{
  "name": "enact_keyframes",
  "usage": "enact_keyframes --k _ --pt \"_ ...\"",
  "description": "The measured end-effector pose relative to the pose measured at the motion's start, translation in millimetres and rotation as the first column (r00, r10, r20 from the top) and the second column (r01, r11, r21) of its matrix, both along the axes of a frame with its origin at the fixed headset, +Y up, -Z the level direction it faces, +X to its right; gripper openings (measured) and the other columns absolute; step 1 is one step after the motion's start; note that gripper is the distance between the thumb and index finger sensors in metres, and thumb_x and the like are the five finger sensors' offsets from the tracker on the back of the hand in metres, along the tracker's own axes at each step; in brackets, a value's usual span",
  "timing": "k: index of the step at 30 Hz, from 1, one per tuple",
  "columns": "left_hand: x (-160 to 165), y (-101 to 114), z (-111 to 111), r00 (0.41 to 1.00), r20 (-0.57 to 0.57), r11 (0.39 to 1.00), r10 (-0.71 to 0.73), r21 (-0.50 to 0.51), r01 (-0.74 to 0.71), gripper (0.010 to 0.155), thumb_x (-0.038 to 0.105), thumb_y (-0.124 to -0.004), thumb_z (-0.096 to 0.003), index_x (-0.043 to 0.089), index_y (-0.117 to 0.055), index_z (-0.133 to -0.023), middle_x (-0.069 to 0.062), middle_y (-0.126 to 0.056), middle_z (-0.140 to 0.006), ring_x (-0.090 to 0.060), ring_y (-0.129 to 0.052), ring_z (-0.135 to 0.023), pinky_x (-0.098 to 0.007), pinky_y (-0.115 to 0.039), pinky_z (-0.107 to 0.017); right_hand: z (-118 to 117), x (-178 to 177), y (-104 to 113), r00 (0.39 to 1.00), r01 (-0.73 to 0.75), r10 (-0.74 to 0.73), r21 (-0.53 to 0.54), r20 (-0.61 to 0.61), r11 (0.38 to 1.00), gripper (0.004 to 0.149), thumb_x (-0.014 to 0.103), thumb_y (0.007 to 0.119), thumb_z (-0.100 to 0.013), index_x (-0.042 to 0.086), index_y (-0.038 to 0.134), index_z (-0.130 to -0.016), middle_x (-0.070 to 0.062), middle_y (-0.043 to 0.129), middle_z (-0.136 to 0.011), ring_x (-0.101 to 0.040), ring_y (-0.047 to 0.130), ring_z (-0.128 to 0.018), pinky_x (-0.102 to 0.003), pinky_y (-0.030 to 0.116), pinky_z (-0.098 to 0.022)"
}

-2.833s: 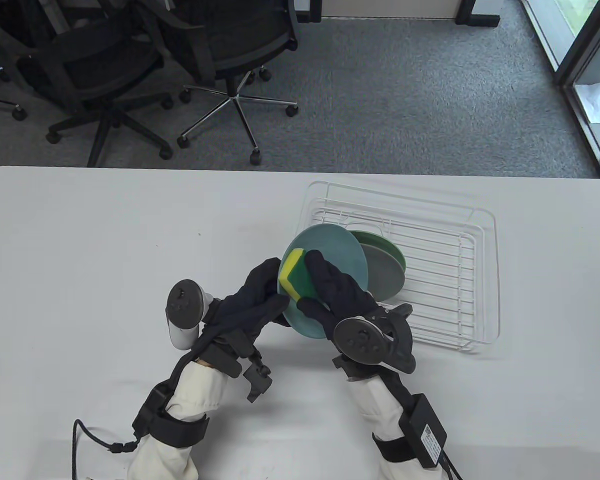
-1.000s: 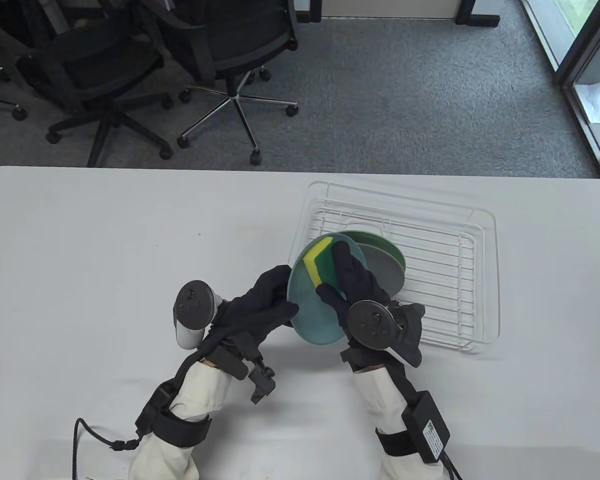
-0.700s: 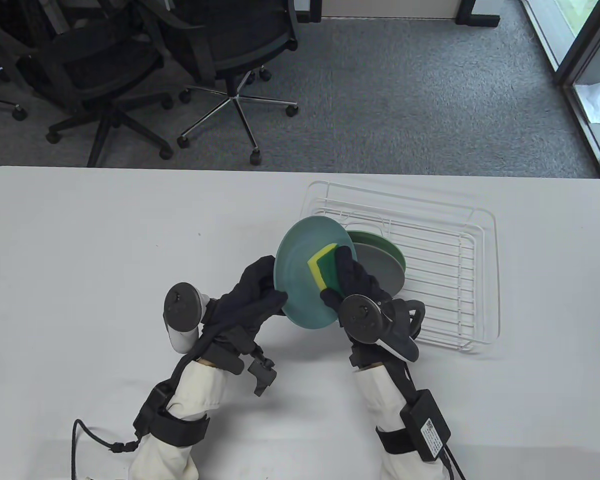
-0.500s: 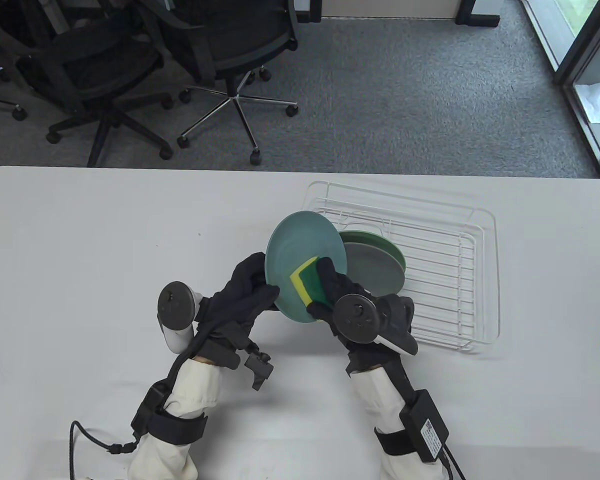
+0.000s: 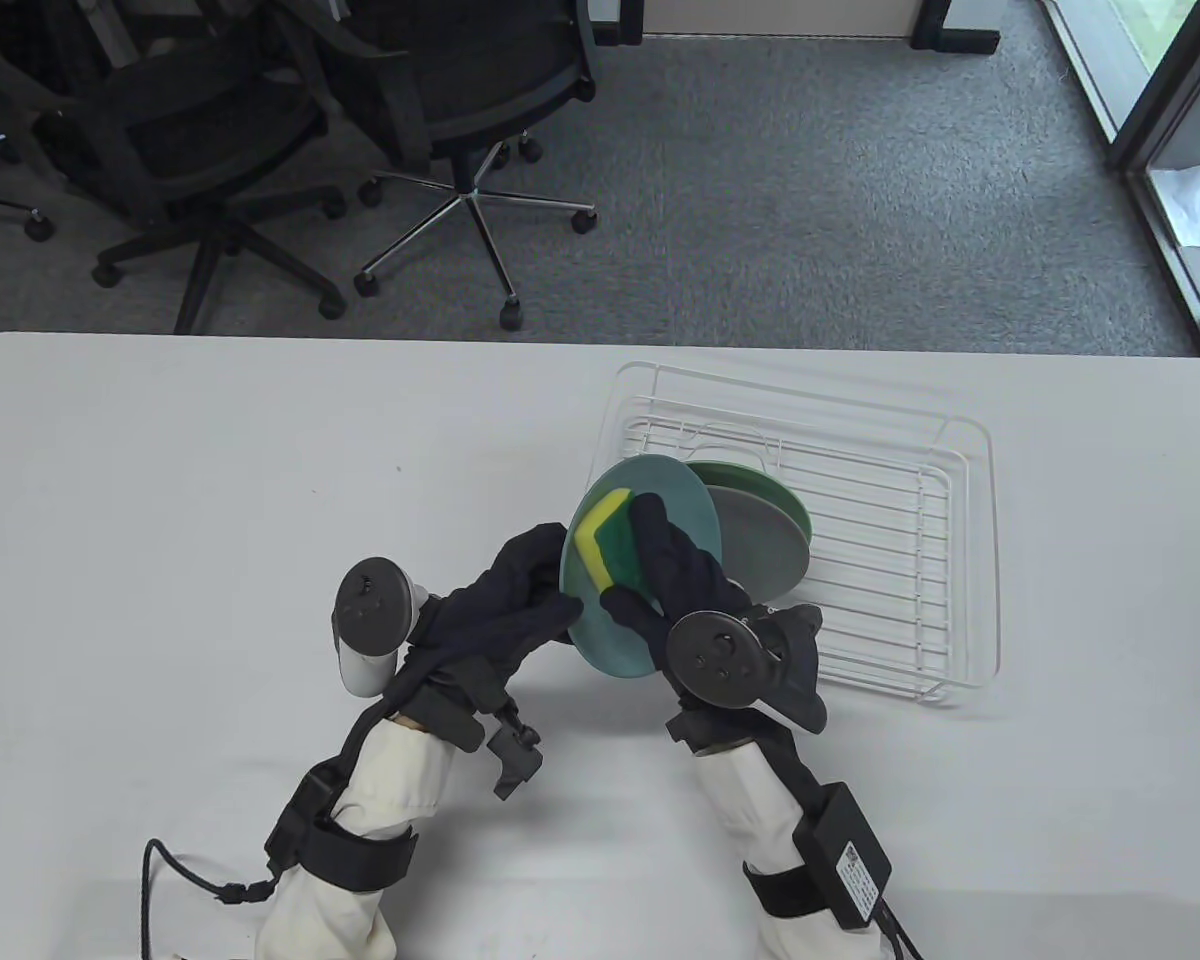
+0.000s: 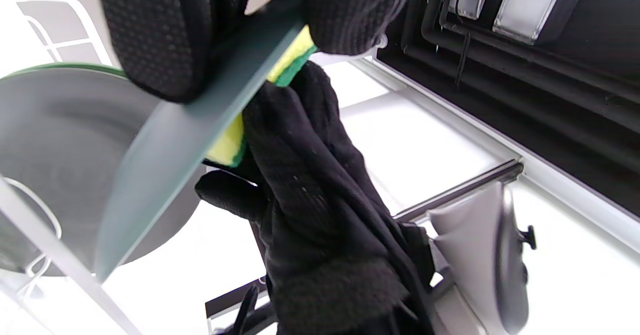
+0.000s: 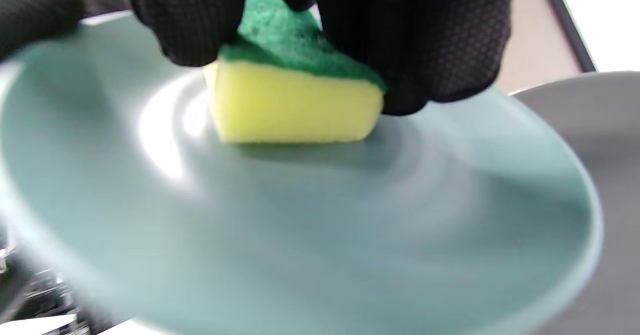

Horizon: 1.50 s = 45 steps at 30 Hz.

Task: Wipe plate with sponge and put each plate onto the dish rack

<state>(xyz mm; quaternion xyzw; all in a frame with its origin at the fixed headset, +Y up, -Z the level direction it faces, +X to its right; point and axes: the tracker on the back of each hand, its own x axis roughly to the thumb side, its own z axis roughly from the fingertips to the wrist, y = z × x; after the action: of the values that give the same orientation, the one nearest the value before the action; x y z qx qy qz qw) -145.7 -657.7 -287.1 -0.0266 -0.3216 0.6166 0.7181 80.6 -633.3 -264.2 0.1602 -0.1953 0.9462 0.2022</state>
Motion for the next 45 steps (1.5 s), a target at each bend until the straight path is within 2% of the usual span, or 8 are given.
enact_keyframes --k 6,14,20,23,26,29,32,45 --pt "-6 1 -1 0.997 -0.058 0.999 0.043 -0.004 -0.044 0.072 0.023 -0.079 -0.0556 -0.01 -0.045 -0.109 -0.037 -0.067 -0.1 -0.052 -0.086 -0.081 -0.041 -0.093 -0.049 -10 9 -11 0.999 -0.012 0.014 -0.062 0.031 0.998 0.08 0.036 0.074 -0.057 0.001 0.031 -0.114 -0.033 0.07 -0.103 -0.048 0.084 -0.078 -0.054 0.078 -0.056" --pt "-23 -12 -10 0.978 -0.182 0.991 0.104 -0.067 -0.118 0.074 0.026 -0.08 -0.0554 -0.012 -0.044 -0.108 -0.037 -0.069 -0.098 -0.051 -0.088 -0.079 -0.04 -0.094 -0.048 -7 -10 -8 0.965 -0.021 -0.039 -0.227 -0.259 0.974 0.08 0.038 0.076 -0.056 0.003 0.035 -0.115 -0.029 0.074 -0.102 -0.044 0.085 -0.078 -0.051 0.079 -0.057" --pt "-25 -26 -18 0.966 -0.158 0.957 0.204 -0.178 -0.231 0.074 0.026 -0.079 -0.0563 -0.013 -0.042 -0.108 -0.037 -0.068 -0.098 -0.051 -0.088 -0.078 -0.039 -0.093 -0.048 -10 0 -6 0.928 0.138 -0.226 -0.291 -0.297 0.947 0.079 0.037 0.076 -0.057 0.001 0.037 -0.115 -0.031 0.076 -0.098 -0.045 0.086 -0.075 -0.052 0.079 -0.056" --pt "-29 -31 -20 0.951 -0.195 0.937 0.24 -0.21 -0.28 0.074 0.025 -0.077 -0.0568 -0.013 -0.04 -0.108 -0.038 -0.067 -0.098 -0.051 -0.088 -0.078 -0.039 -0.093 -0.049 -8 10 2 0.921 0.201 -0.272 -0.258 -0.278 0.945 0.079 0.037 0.075 -0.057 0.001 0.036 -0.115 -0.031 0.075 -0.099 -0.045 0.085 -0.076 -0.052 0.078 -0.056" --pt "-35 -35 -22 0.932 -0.261 0.923 0.251 -0.225 -0.312 0.072 0.023 -0.074 -0.0578 -0.014 -0.038 -0.108 -0.039 -0.066 -0.098 -0.052 -0.087 -0.078 -0.04 -0.093 -0.05 1 21 14 0.926 0.287 -0.312 -0.138 -0.211 0.948 0.078 0.037 0.074 -0.058 0.001 0.035 -0.115 -0.031 0.073 -0.101 -0.045 0.084 -0.078 -0.052 0.078 -0.057" --pt "-44 -41 -21 0.883 -0.389 0.878 0.26 -0.285 -0.384 0.068 0.017 -0.069 -0.057 -0.018 -0.038 -0.106 -0.04 -0.068 -0.096 -0.051 -0.09 -0.075 -0.039 -0.093 -0.048 10 29 22 0.939 0.311 -0.31 -0.02 -0.149 0.95 0.073 0.035 0.071 -0.061 0.0 0.036 -0.115 -0.033 0.069 -0.103 -0.048 0.082 -0.079 -0.053 0.077 -0.058" --pt "-51 -48 -22 0.842 -0.423 0.807 0.335 -0.332 -0.488 0.066 0.014 -0.066 -0.0562 -0.021 -0.036 -0.104 -0.039 -0.068 -0.095 -0.048 -0.092 -0.074 -0.037 -0.094 -0.048 15 34 27 0.956 0.284 -0.278 0.065 -0.09 0.957 0.072 0.033 0.068 -0.063 -0.001 0.033 -0.115 -0.035 0.066 -0.104 -0.049 0.08 -0.081 -0.053 0.076 -0.059" --pt "-43 -38 -16 0.795 -0.337 0.687 0.504 -0.401 -0.606 0.066 0.013 -0.066 -0.0565 -0.022 -0.036 -0.103 -0.04 -0.068 -0.095 -0.046 -0.093 -0.074 -0.036 -0.096 -0.048 12 16 14 0.928 0.358 -0.343 0.091 -0.148 0.929 0.074 0.035 0.063 -0.065 -0.004 0.022 -0.114 -0.035 0.058 -0.107 -0.048 0.078 -0.085 -0.05 0.077 -0.062"
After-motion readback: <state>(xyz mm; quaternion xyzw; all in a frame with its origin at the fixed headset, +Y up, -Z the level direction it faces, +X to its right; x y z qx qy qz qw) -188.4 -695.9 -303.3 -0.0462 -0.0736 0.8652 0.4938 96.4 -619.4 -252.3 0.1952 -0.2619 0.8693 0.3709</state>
